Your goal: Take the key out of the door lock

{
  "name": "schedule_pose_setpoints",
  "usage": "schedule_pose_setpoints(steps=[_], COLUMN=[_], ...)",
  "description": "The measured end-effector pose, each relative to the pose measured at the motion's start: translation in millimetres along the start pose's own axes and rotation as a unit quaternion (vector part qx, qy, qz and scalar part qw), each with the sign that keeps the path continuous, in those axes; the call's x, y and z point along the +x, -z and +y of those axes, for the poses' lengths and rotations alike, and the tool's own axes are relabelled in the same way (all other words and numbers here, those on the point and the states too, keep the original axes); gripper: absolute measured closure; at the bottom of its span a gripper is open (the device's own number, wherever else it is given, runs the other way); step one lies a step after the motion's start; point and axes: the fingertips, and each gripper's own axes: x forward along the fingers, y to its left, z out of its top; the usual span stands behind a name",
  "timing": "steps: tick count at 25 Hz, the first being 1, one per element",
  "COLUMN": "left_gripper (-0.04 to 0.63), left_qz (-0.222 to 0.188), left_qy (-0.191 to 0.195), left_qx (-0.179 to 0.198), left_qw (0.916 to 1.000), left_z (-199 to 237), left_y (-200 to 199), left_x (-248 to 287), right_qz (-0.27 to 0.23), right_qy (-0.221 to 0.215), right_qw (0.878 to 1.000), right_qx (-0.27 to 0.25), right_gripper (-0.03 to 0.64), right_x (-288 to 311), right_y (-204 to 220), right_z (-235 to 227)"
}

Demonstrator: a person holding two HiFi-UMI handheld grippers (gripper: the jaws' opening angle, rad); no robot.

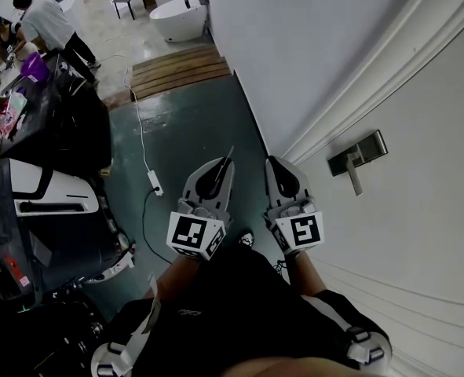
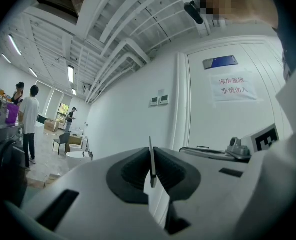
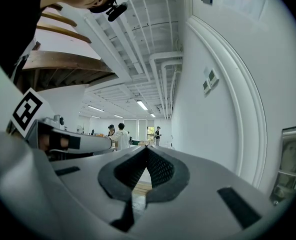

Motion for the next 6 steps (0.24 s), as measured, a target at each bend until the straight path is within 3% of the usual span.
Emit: schedule_pose_setpoints(steps=[6], left_gripper=[0.558], left_qz=[-0.001], left_qy=[0.004], left_qx=[0.0], left_qw=[1.0], left_z=[0.3], left_y=[0.4], left_x=[2.7], right_qz=[-0.002], right_qy=[0.002], right_qw=[1.0], right_qx=[-0.001], right_gripper=[0.611], right_x=[1.4], right_y=[-0.8], right_z=[-1.0])
